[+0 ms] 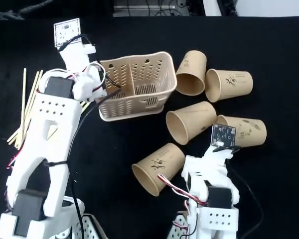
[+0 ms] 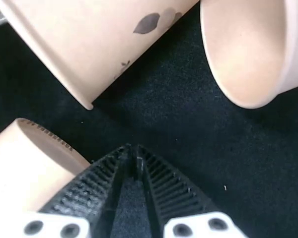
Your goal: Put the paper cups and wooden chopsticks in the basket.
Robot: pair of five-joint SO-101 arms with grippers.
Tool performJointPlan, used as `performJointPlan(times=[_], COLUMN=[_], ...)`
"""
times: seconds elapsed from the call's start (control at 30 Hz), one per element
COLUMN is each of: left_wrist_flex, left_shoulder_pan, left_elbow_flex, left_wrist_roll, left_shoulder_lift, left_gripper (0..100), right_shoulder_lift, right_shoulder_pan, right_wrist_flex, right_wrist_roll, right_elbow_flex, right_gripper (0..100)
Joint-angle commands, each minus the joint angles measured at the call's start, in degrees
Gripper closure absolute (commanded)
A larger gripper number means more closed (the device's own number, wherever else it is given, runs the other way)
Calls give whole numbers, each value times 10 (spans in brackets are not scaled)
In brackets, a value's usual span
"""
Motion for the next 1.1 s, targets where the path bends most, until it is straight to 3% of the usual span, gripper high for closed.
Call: performJointPlan(times=[0.0, 0.2, 0.6, 0.8, 0.93, 1.07], left_wrist_flex=[18, 45, 253, 356, 358, 357], left_shoulder_pan=[0, -26, -27, -102, -205, -247], left_elbow_flex=[-20, -66, -417, -538, -512, -371], left_wrist_roll=[-22, -25, -30, -40, -105, -177], left_shoulder_lift=[4, 4, 5, 4, 3, 1], left_gripper=[902, 725, 721, 722, 722, 722], right_shoulder_lift=[-36, -36, -36, -36, -36, -36], right_shoulder_pan=[4, 4, 4, 3, 4, 3], right_wrist_flex=[0, 0, 0, 0, 0, 0], right_wrist_roll=[5, 5, 4, 2, 2, 2], right_elbow_flex=[-1, -1, -1, -1, -1, -1], right_gripper=[985, 985, 985, 985, 985, 985])
